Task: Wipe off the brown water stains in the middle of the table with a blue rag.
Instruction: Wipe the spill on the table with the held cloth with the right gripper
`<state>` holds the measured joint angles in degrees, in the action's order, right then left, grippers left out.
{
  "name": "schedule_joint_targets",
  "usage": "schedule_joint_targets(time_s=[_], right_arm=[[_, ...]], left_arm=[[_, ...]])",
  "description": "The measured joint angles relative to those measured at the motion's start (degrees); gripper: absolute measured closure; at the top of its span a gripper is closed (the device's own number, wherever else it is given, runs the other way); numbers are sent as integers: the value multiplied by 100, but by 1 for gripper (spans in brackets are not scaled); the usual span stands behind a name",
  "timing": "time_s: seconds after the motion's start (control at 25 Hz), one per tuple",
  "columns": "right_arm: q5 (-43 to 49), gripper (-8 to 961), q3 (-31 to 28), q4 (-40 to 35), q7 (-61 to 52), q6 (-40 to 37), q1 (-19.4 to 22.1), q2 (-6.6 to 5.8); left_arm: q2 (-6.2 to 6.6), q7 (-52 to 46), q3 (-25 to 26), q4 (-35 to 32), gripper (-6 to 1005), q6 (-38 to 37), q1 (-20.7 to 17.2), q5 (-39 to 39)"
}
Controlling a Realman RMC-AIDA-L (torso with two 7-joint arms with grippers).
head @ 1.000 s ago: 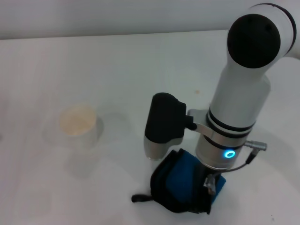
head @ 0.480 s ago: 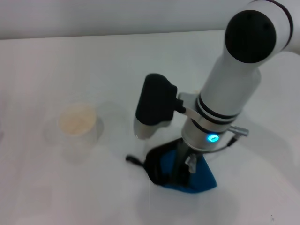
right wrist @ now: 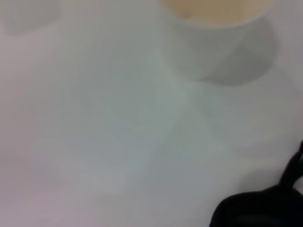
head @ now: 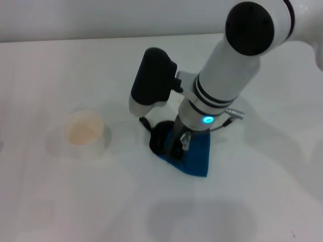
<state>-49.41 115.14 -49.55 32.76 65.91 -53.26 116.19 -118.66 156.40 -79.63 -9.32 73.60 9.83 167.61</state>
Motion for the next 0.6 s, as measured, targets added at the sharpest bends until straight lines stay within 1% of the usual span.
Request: schedule_joint_targets(time_s=[0.6], right_arm=[[3, 889, -68, 1875, 72, -1322, -925, -38]], left_arm=[[-8, -12, -17, 0, 122, -5, 48, 0]])
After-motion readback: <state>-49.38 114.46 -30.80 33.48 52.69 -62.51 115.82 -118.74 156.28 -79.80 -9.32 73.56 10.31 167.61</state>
